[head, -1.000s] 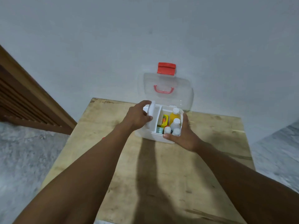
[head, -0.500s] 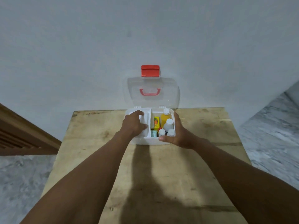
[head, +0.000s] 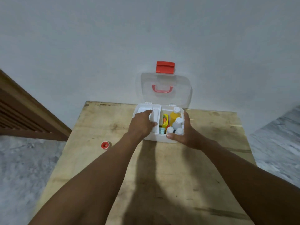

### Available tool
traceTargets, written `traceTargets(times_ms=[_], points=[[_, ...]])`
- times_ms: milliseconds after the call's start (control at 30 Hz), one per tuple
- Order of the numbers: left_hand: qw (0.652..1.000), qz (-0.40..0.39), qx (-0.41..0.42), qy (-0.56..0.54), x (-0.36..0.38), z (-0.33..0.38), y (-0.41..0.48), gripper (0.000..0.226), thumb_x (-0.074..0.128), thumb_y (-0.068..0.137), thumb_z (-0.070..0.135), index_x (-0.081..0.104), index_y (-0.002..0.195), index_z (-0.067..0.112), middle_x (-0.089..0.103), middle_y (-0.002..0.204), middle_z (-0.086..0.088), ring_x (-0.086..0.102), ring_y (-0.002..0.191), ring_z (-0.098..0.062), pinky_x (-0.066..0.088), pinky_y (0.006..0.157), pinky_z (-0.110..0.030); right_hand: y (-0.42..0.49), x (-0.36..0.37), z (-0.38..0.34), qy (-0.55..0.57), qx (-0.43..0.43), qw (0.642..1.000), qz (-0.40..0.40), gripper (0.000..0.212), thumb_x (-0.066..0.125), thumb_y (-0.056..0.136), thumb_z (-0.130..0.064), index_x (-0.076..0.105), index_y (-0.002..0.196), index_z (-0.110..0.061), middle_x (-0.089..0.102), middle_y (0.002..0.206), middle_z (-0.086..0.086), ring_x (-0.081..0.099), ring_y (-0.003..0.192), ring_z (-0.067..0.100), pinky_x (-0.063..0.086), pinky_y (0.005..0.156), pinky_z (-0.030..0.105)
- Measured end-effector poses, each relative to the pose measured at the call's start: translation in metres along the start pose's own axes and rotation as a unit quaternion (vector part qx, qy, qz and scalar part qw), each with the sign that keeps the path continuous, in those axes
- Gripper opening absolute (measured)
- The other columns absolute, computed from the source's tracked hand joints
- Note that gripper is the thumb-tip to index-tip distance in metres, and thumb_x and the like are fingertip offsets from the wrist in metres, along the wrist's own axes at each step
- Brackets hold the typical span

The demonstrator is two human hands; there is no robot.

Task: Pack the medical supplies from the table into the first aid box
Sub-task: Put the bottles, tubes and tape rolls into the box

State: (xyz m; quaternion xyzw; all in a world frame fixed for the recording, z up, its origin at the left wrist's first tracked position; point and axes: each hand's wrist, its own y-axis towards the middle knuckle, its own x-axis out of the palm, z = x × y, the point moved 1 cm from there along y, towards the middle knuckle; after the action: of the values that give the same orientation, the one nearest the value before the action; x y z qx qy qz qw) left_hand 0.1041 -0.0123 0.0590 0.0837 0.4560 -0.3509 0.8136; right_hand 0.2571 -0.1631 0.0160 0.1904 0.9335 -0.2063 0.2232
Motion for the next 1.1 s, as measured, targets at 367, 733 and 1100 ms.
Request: traceTargets(times_ms=[367, 733, 1100], points=[[0.961, 0.258, -0.101, -0.024, 0.031, -0.041, -0.109, 0.035, 0.056, 0.091, 0.015, 0.062, 0.125, 0.012, 0.059, 0.118, -0.011, 0.057, 0.109, -0.029, 0.05, 0.088, -0.042, -0.008, -0.003, -0.006, -0.026, -0.057, 0.998, -0.014, 0.125, 0.074, 0.057, -0.077, -0.005, 0.146, -0.037, 0.019, 0.157, -0.01, 0.039, 0.137, 0.018, 0.037, 0.111, 0.046], [0.913, 0.336, -0.227, -0.05, 0.067, -0.08, -0.146, 0.064, 0.063, 0.087, 0.01, 0.036, 0.144, -0.001, 0.032, 0.149, -0.024, 0.044, 0.131, -0.033, 0.04, 0.109, -0.036, 0.0, -0.004, 0.002, -0.033, -0.042, 0.998, -0.024, 0.127, 0.073, 0.055, -0.078, -0.011, 0.145, -0.043, 0.024, 0.155, 0.0, 0.037, 0.138, 0.025, 0.034, 0.112, 0.052], [0.921, 0.263, -0.258, -0.124, 0.054, -0.134, -0.072, 0.061, 0.052, 0.096, 0.029, 0.04, 0.137, -0.015, 0.04, 0.142, -0.032, 0.036, 0.134, -0.045, 0.035, 0.112, -0.043, 0.001, -0.001, 0.001, -0.014, -0.058, 0.998, -0.013, 0.12, 0.081, 0.069, -0.053, -0.009, 0.147, -0.036, 0.019, 0.155, -0.004, 0.03, 0.139, 0.017, 0.032, 0.114, 0.044]])
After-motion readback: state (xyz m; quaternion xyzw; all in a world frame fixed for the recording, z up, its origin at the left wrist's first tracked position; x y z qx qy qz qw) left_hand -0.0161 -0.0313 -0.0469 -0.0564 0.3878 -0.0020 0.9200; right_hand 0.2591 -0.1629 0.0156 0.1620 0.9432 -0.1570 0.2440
